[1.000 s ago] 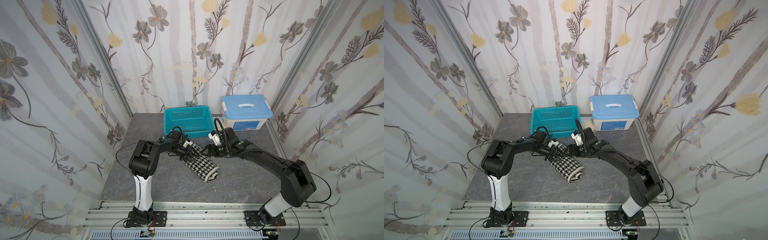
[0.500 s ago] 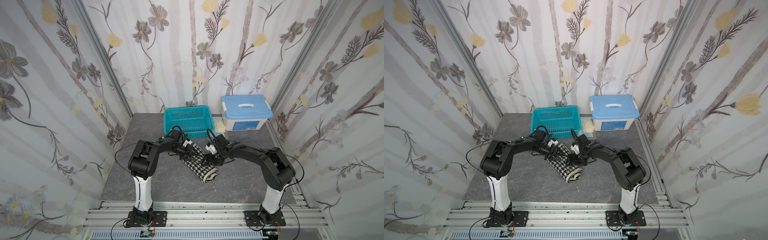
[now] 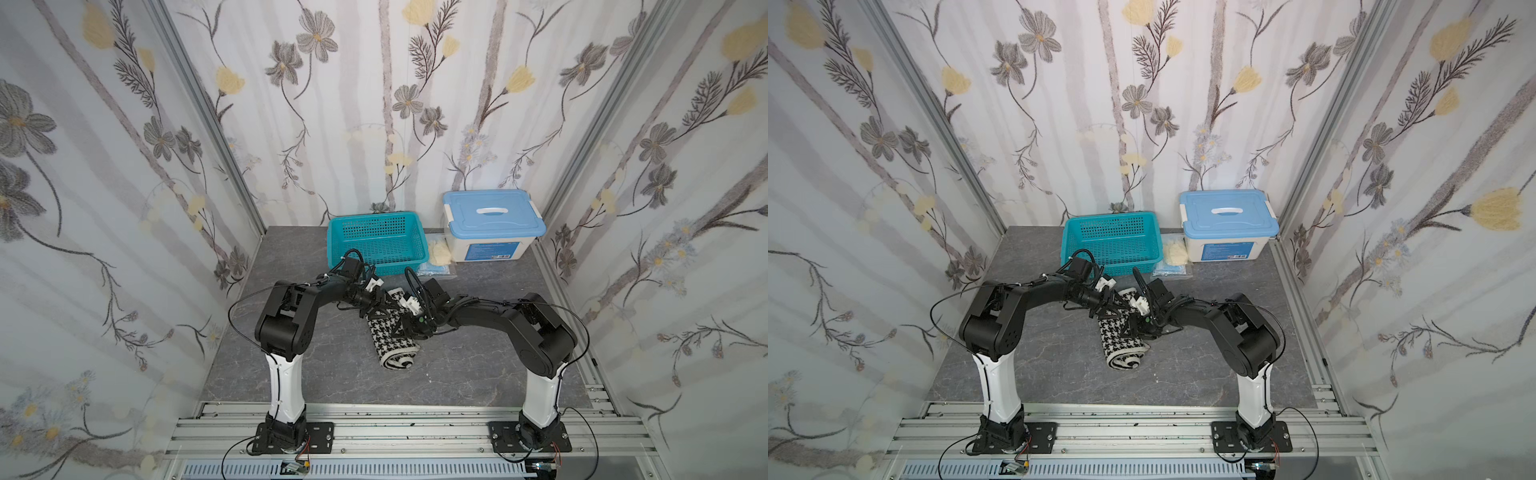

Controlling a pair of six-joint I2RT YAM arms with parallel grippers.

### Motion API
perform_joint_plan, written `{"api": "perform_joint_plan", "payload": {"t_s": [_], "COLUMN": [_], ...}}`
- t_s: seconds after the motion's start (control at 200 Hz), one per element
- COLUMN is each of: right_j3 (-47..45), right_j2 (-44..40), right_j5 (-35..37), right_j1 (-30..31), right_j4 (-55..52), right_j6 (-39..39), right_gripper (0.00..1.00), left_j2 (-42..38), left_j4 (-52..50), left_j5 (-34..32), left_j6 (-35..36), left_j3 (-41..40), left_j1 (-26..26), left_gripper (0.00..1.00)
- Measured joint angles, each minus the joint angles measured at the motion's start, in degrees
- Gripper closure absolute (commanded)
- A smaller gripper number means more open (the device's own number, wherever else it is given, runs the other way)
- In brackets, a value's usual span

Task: Roll up the scarf and place it into the basket
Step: Pick up the scarf at the center of the board.

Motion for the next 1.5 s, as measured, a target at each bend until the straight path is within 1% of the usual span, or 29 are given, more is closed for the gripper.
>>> {"api": "perform_joint_plan", "payload": {"t_s": [0.09, 0.215, 0.32, 0.4, 0.435, 0.455, 0.525, 0.63, 0.744, 0.804, 0.899, 1.024, 1.169, 1.229, 1.319, 1.424, 1.459, 1.499], "right_j3": [-1.2, -3.0, -4.1, -4.6, -4.7, -4.8, -4.8, -4.9, -5.2, -5.4, -5.7, -6.5, -8.8, -9.3, -9.7, -9.8, -9.8, -9.8], "right_j2": [0.1, -0.2, -0.2, -0.2, -0.3, -0.3, -0.4, -0.4, -0.4, -0.4, -0.3, 0.4, 0.9, 1.0, 1.3, 1.8, 2.0, 2.1], "right_j5": [-0.7, -1.1, -1.1, -1.0, -1.0, -1.0, -0.9, -0.9, -0.9, -0.9, -0.9, -1.7, -2.9, -3.1, -3.4, -4.2, -4.5, -4.6], "right_j1": [0.0, 0.2, 0.5, 0.8, 0.8, 0.8, 0.8, 0.9, 0.9, 0.9, 1.0, 1.1, 1.1, 1.2, 1.2, 1.2, 1.2, 1.2], "right_j4": [3.0, 7.2, 10.1, 11.6, 11.9, 12.0, 12.2, 12.5, 13.6, 14.0, 15.1, 18.5, 23.8, 25.3, 26.7, 27.9, 28.4, 28.7], "right_j6": [2.1, 4.7, 6.4, 7.4, 7.8, 8.0, 8.4, 8.9, 9.6, 10.0, 10.4, 10.9, 11.9, 12.5, 13.0, 13.6, 14.0, 14.0], "right_gripper": [0.54, 0.52, 0.52, 0.51, 0.51, 0.50, 0.50, 0.49, 0.49, 0.49, 0.49, 0.50, 0.50, 0.50, 0.50, 0.50, 0.50, 0.50], "left_j2": [-1.1, -4.5, -8.3, -11.5, -13.1, -14.2, -17.9, -23.1, -24.7, -24.1, -22.0, -18.2, -14.3, -13.1, -11.7, -10.2, -9.8, -9.4], "left_j4": [-0.5, -3.2, -5.9, -9.3, -10.6, -11.3, -14.0, -15.9, -15.7, -14.7, -11.2, -5.7, -2.0, -0.7, 2.2, 6.1, 7.3, 8.8], "left_j5": [-1.2, -2.4, -3.0, -3.8, -4.1, -4.4, -5.3, -7.1, -8.3, -8.7, -8.9, -8.9, -8.9, -6.9, -4.6, -2.3, -1.6, -1.3], "left_j6": [-0.4, -0.3, 0.4, 1.7, 2.4, 3.0, 4.4, 4.9, 4.4, 4.0, 2.6, 1.0, 0.0, -0.3, -0.4, -1.4, -1.6, -2.1], "left_j3": [0.2, 2.4, 3.5, 3.4, 3.0, 2.4, -0.6, -8.3, -14.4, -15.9, -16.6, -16.8, -17.1, -17.4, -17.6, -18.4, -18.8, -19.2], "left_j1": [-0.1, 0.9, 3.1, 4.3, 4.5, 4.7, 5.2, 6.1, 6.5, 6.5, 6.5, 6.4, 5.9, 5.8, 5.0, 4.0, 3.8, 3.7], "left_gripper": [0.40, 0.18, 0.12, 0.05, 0.01, 0.00, 0.00, 0.00, 0.00, 0.01, 0.09, 0.09, 0.10, 0.11, 0.15, 0.23, 0.29, 0.39]}}
